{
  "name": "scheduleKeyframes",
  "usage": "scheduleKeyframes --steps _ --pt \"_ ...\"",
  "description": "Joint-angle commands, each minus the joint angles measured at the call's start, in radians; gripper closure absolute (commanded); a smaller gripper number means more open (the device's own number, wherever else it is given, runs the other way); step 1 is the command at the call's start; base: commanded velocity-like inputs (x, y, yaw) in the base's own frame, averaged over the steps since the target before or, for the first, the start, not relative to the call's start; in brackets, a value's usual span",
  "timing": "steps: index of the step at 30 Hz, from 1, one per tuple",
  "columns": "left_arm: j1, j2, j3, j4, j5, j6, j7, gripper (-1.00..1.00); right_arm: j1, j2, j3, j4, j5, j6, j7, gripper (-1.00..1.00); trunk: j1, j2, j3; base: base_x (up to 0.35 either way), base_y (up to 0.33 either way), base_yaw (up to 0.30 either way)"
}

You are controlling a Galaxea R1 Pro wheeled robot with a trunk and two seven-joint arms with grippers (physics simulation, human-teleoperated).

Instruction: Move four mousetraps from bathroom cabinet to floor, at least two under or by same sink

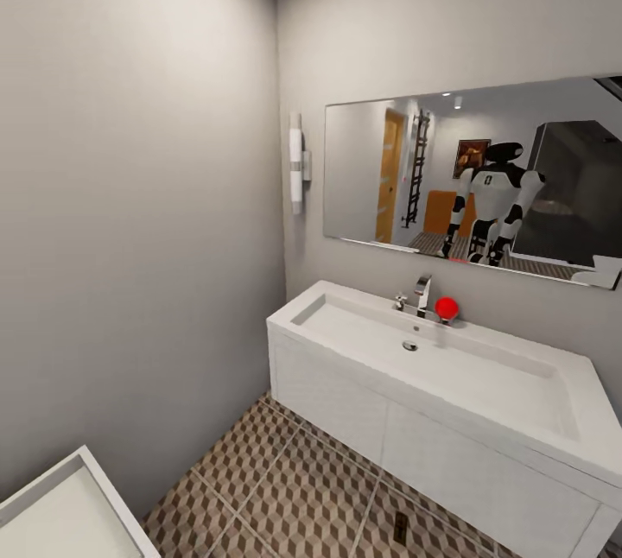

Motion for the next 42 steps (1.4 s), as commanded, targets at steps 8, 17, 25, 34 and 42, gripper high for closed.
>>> scheduleKeyframes --steps 8,17,25,34,42 --pt "0.0 0.0 -0.009 0.001 0.01 -0.001 0.003 -1.0 -0.001 0.001 0.008 0.003 -0.008 -0.005 -0.001 -1.0 0.0 -0.001 0.0 0.0 0.0 0.002" --pt "0.0 0.0 -0.009 0.001 0.012 0.0 0.003 -1.0 -0.001 0.002 0.008 0.003 -0.008 -0.003 0.0 -1.0 0.0 -0.001 0.0 0.0 0.0 0.0" --pt "0.0 -0.002 -0.009 0.001 0.012 0.0 0.003 -1.0 -0.001 -0.004 0.008 0.003 0.011 -0.005 0.003 -1.0 0.0 -0.001 0.0 0.0 0.0 0.164" --pt "0.0 -0.002 -0.009 0.001 0.011 -0.001 0.002 -1.0 -0.001 -0.002 0.008 0.003 0.014 -0.008 0.003 -1.0 0.0 -0.001 0.0 0.0 0.0 0.079" --pt "0.0 -0.002 -0.009 0.001 0.011 -0.001 0.001 -1.0 -0.001 -0.004 0.008 0.003 0.013 -0.011 0.004 -1.0 0.0 -0.001 0.0 0.0 0.0 0.24"
